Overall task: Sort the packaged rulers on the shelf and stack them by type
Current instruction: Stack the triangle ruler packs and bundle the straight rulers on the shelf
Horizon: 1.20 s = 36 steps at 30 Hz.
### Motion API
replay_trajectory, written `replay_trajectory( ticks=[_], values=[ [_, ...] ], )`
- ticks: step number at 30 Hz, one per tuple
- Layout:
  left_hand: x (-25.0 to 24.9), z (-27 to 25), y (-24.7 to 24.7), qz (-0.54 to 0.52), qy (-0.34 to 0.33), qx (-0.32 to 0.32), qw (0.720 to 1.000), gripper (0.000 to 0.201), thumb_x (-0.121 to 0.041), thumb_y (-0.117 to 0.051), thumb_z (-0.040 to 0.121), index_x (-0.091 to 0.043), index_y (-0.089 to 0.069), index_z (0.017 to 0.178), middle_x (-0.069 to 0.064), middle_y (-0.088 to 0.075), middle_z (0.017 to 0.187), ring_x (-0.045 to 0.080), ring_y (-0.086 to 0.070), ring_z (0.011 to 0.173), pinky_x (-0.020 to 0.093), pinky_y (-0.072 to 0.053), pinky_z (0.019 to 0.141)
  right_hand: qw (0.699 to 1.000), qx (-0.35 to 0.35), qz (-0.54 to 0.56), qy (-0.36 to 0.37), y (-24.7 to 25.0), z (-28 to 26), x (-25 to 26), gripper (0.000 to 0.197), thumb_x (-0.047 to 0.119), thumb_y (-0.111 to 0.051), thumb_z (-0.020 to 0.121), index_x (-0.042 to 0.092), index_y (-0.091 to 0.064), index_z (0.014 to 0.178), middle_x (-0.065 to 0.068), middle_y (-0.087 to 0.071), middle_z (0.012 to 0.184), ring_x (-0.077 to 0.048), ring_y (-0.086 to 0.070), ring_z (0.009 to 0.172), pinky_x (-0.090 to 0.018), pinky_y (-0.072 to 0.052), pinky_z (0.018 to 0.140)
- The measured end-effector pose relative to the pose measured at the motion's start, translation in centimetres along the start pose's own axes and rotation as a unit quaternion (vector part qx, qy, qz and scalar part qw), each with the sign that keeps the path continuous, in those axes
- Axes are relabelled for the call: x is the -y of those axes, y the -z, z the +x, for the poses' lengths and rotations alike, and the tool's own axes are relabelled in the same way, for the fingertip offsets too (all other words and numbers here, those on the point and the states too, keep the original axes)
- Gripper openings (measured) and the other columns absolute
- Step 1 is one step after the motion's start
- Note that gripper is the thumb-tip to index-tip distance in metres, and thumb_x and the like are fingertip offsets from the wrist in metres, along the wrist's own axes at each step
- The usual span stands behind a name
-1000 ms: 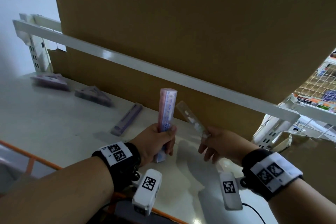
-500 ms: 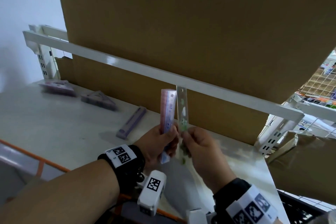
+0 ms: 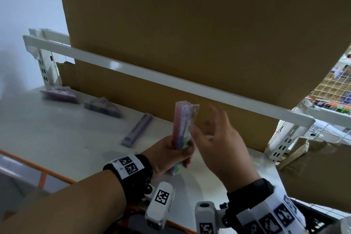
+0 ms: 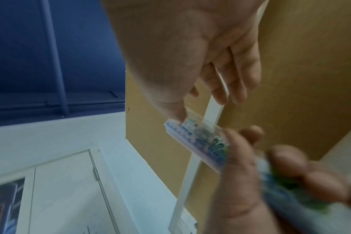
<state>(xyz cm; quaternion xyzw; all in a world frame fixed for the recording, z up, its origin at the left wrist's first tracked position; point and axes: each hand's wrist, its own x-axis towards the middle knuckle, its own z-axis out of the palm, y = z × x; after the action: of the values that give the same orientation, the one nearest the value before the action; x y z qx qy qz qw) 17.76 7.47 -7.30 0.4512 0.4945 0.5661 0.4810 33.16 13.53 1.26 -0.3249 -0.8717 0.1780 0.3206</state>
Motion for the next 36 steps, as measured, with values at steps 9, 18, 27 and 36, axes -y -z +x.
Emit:
replay_trajectory(
  ticks=[9, 18, 27, 36],
  values=[
    [-0.6, 0.4, -0.1, 0.097, -0.033, 0.041, 0.994, 0.026, -0.049, -0.081, 0.069, -0.03, -0.067, 0.081, 0.007, -0.063, 0.075, 0.023, -0.056, 0.072, 0.041, -0.045, 0.067, 0.997, 0.006, 0.0, 0.074, -1.2, 0.9, 3.3, 0.061, 0.041, -0.063, 0.089, 0.051, -0.031, 0.14, 0.023, -0.058, 0.095, -0.009, -0.063, 0.088, -0.031, -0.057, 0.073],
    [-2.2, 0.4, -1.5, 0.165, -0.062, 0.094, 0.98, 0.024, -0.037, -0.073, 0.081, -0.034, -0.063, 0.103, -0.008, -0.07, 0.091, 0.006, -0.065, 0.081, 0.025, -0.054, 0.072, 0.995, -0.066, 0.072, 0.022, -0.8, 0.1, 2.9, 0.052, 0.032, -0.076, 0.083, 0.05, -0.051, 0.125, 0.019, -0.067, 0.09, -0.001, -0.065, 0.083, -0.033, -0.06, 0.072],
    [-5.6, -1.0, 1.8, 0.248, -0.021, 0.248, 0.936, 0.016, -0.029, -0.055, 0.098, -0.017, -0.053, 0.108, 0.004, -0.064, 0.094, 0.016, -0.063, 0.088, 0.038, -0.051, 0.082, 0.988, -0.13, 0.074, 0.026, -1.2, -2.5, 1.7, 0.041, 0.044, -0.071, 0.079, 0.059, -0.056, 0.113, 0.018, -0.07, 0.092, -0.006, -0.069, 0.08, -0.033, -0.059, 0.069],
    [-6.7, 1.1, 2.2, 0.326, -0.058, 0.271, 0.904, 0.011, -0.021, -0.075, 0.084, -0.029, -0.07, 0.088, -0.008, -0.073, 0.093, 0.008, -0.068, 0.09, 0.04, -0.054, 0.09, 0.979, -0.1, 0.179, -0.012, -1.1, -3.0, 1.2, 0.046, 0.037, -0.076, 0.075, 0.048, -0.06, 0.117, 0.009, -0.074, 0.1, -0.017, -0.073, 0.091, -0.043, -0.06, 0.079]
  ],
)
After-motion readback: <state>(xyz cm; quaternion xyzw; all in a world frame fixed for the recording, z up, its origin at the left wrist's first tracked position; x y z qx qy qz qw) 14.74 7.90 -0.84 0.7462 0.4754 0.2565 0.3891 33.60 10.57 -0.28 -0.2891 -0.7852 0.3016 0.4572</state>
